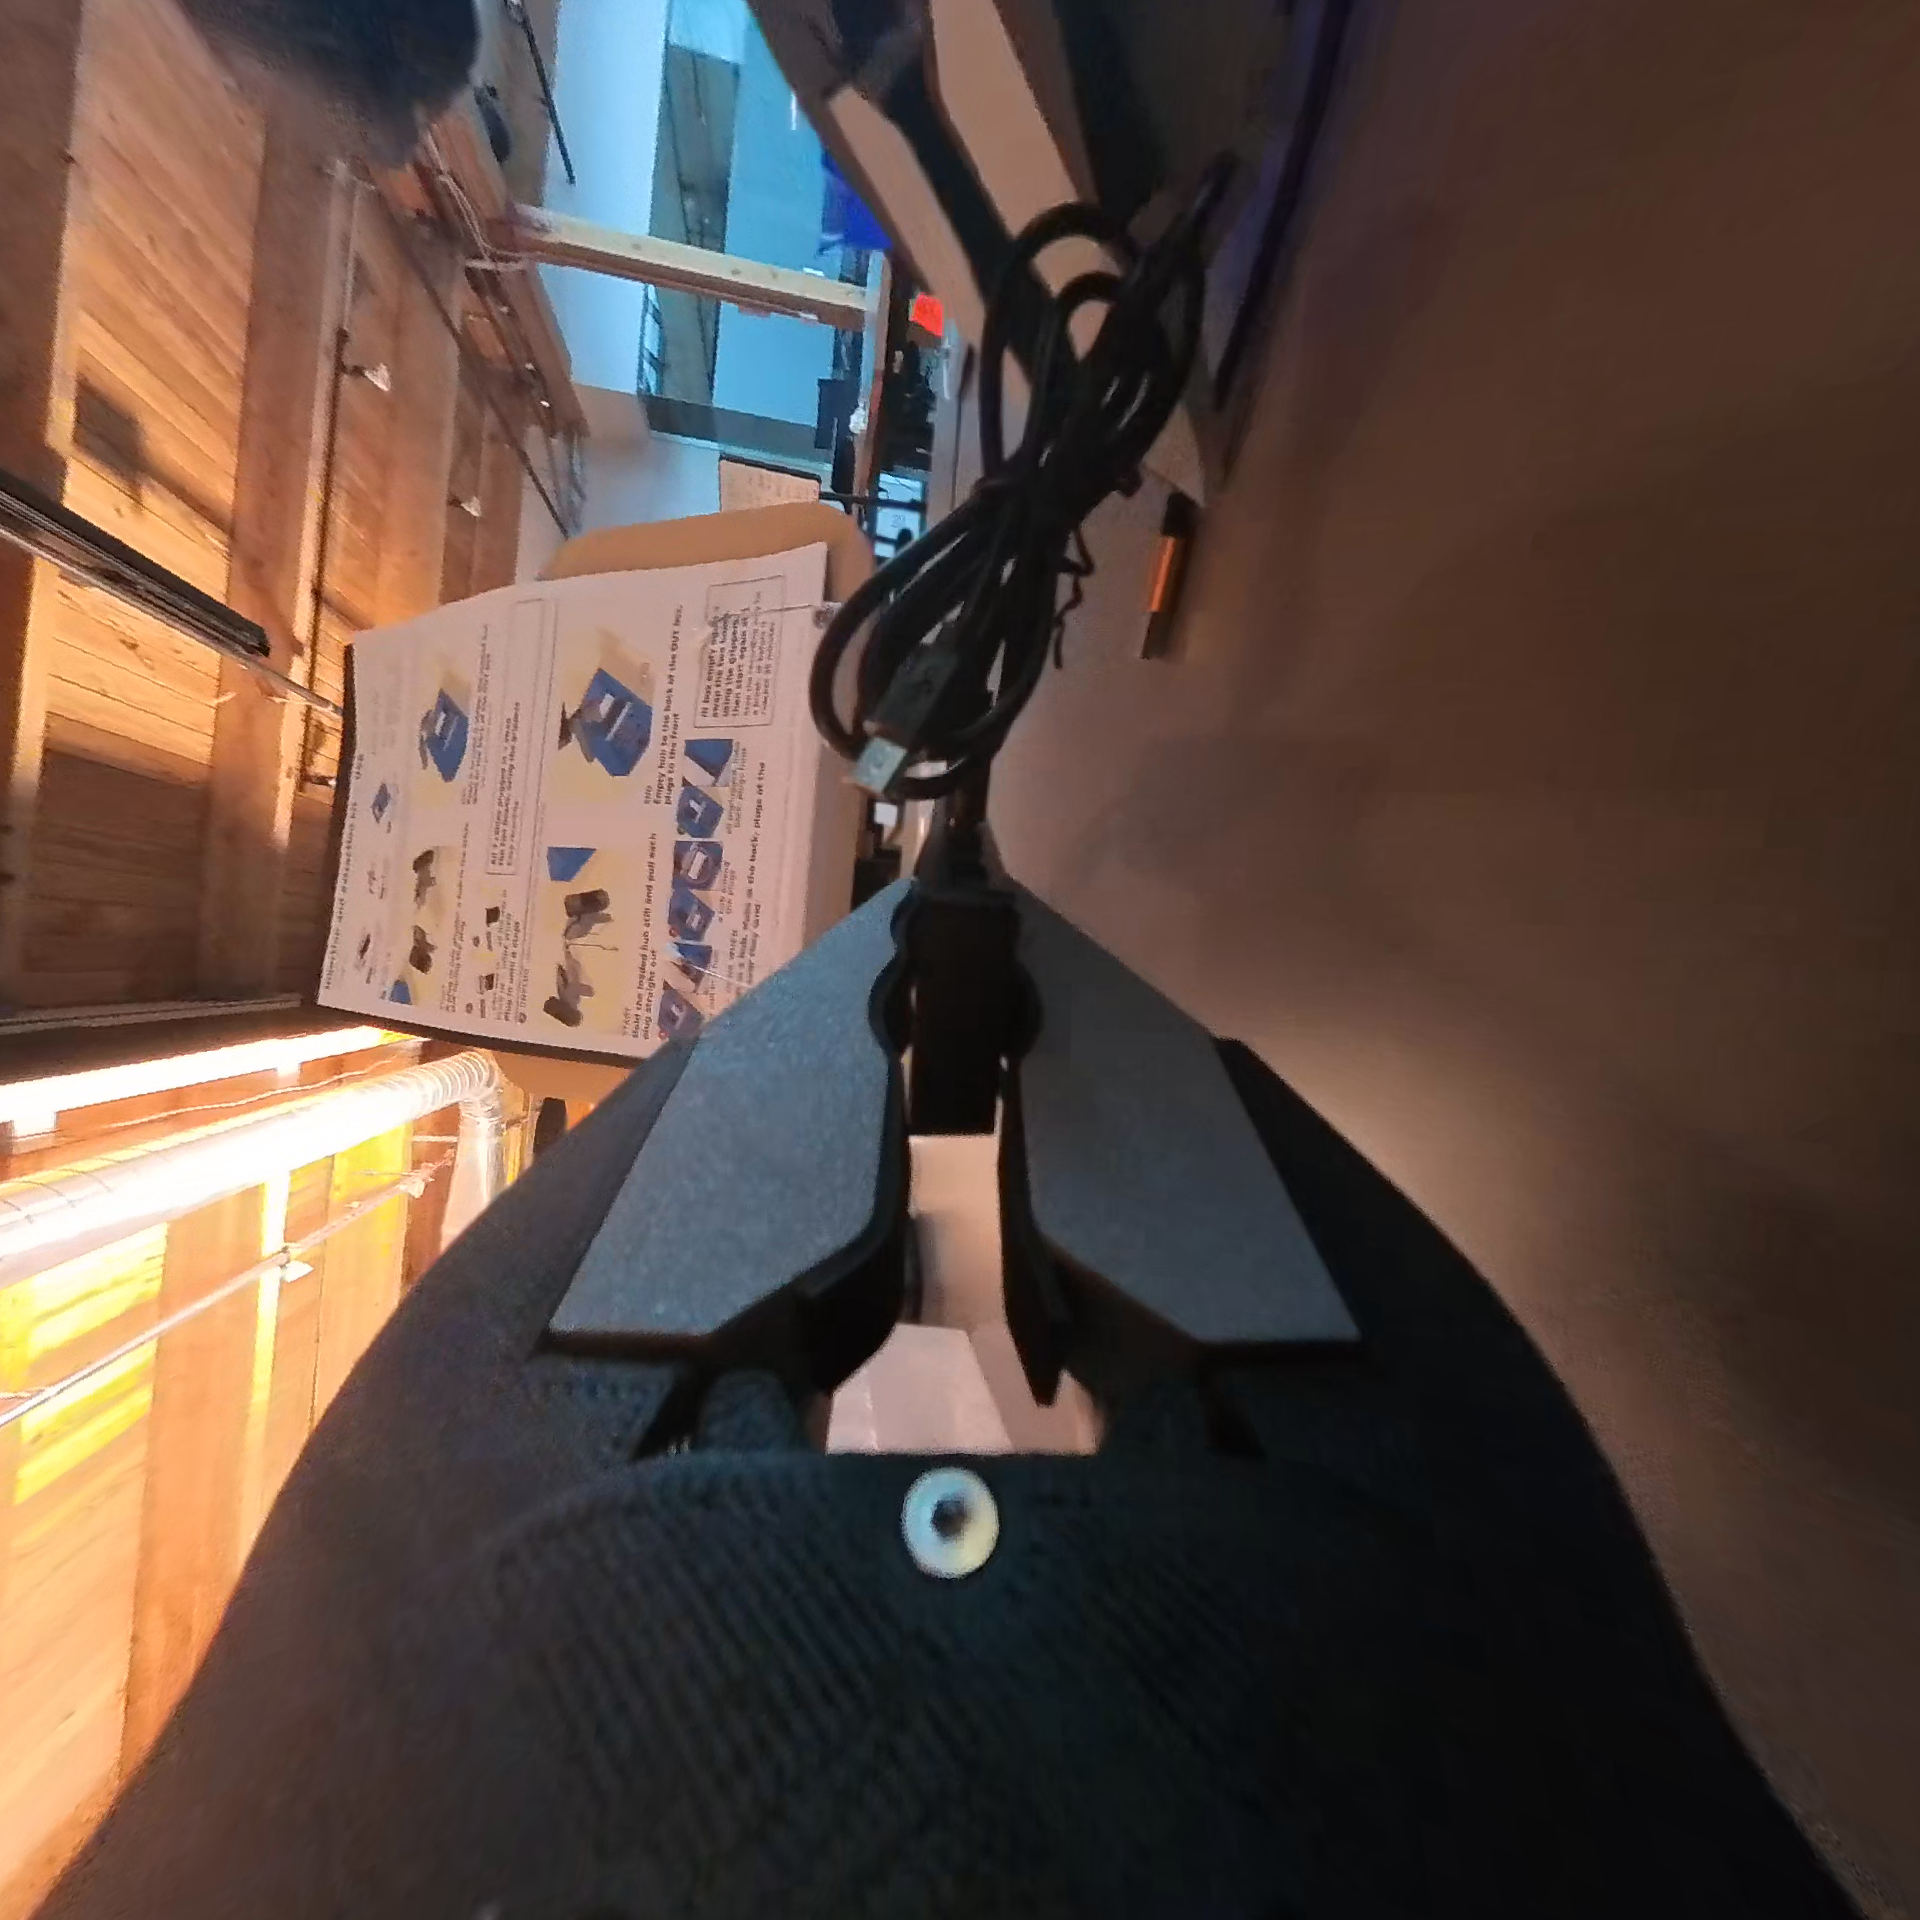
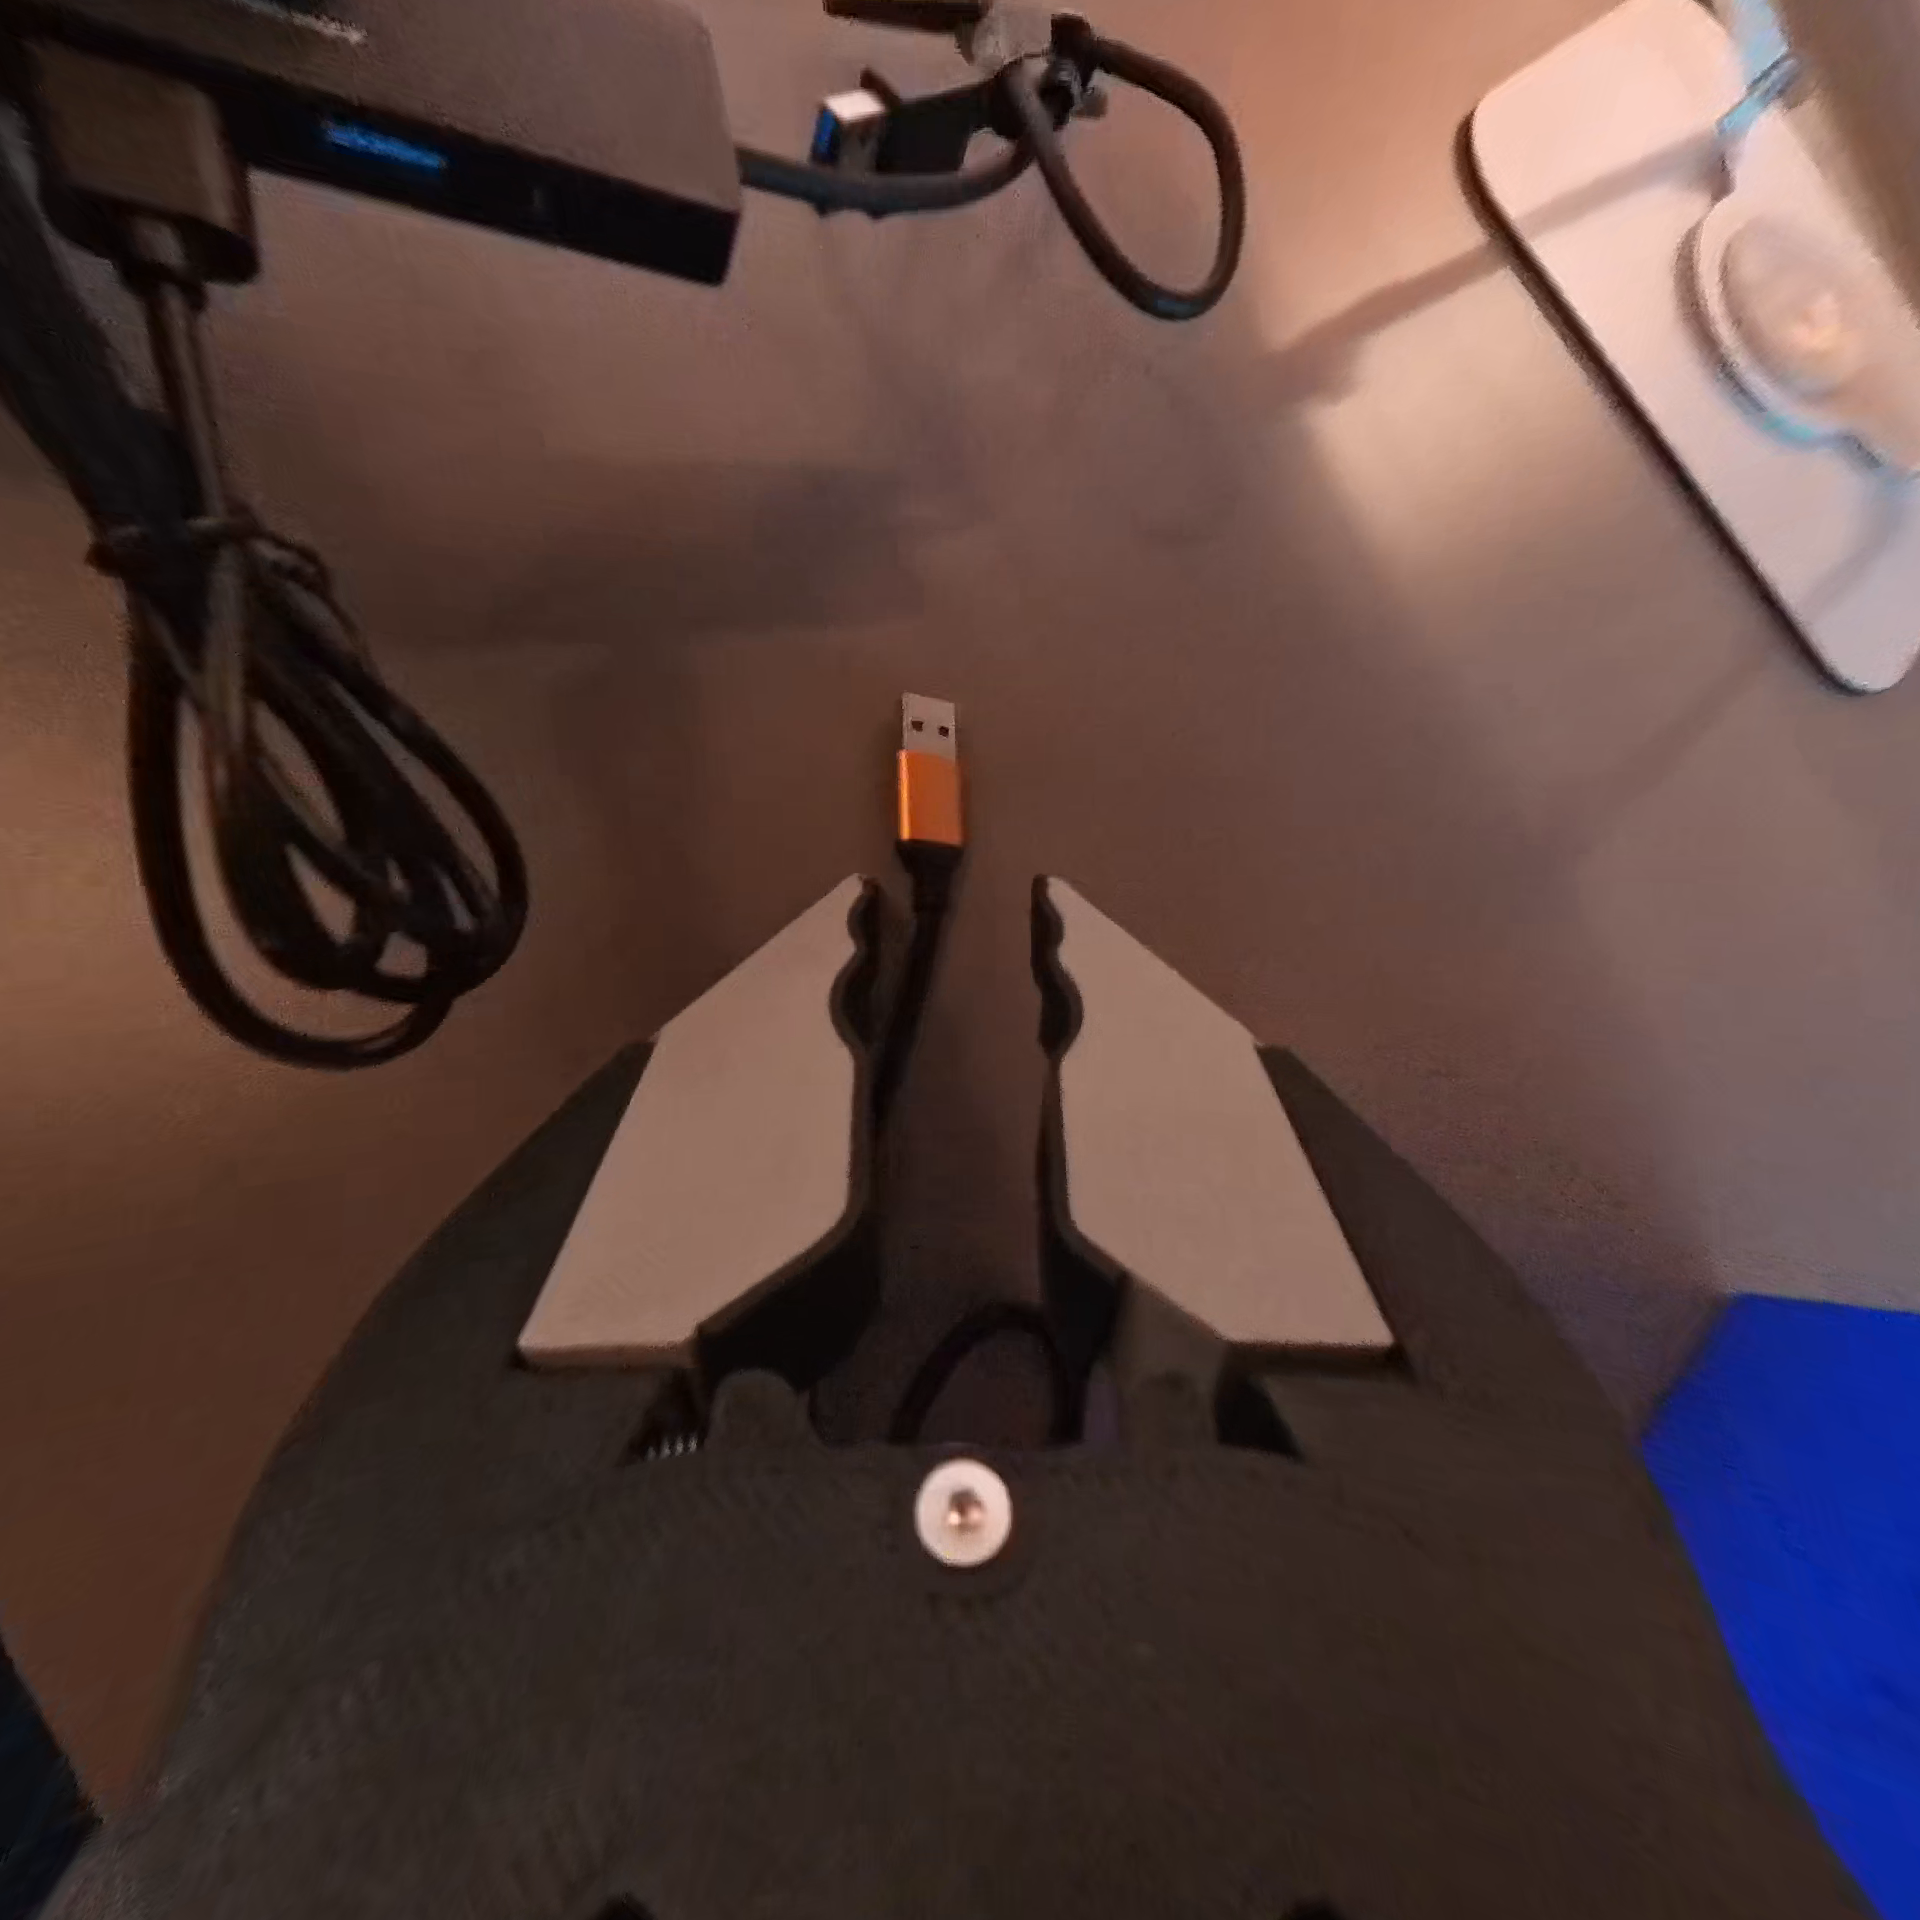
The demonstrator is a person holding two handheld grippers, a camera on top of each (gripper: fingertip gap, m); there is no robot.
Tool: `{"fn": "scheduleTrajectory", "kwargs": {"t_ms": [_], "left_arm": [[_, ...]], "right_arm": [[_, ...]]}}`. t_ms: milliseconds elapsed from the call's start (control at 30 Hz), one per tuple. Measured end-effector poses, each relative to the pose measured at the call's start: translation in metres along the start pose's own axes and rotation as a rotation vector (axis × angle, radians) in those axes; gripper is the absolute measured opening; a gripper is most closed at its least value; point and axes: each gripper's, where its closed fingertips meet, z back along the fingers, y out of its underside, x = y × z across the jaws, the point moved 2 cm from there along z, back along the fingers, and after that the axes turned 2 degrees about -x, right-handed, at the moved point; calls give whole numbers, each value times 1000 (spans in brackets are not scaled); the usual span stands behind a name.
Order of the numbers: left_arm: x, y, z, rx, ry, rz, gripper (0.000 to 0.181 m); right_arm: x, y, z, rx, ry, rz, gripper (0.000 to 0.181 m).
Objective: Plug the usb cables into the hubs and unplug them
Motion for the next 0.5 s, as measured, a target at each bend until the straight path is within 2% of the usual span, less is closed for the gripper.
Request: {"fn": "scheduleTrajectory", "kwargs": {"t_ms": [67,200,267,400,500], "left_arm": [[2,2,-1,-9,-5,8,8],[2,3,0,-8,-14,6,8],[0,2,0,-8,-12,0,8],[-4,1,-2,-1,-7,-16,9],[-4,2,-2,8,-11,-25,9]], "right_arm": [[-3,-1,-3,-19,-20,-73,28],[0,-3,-10,-70,-113,-176,7],[0,-3,-10,-75,-144,-206,6],[7,-7,-5,-82,-190,-168,6],[23,-31,13,-187,-224,-62,4]]}}
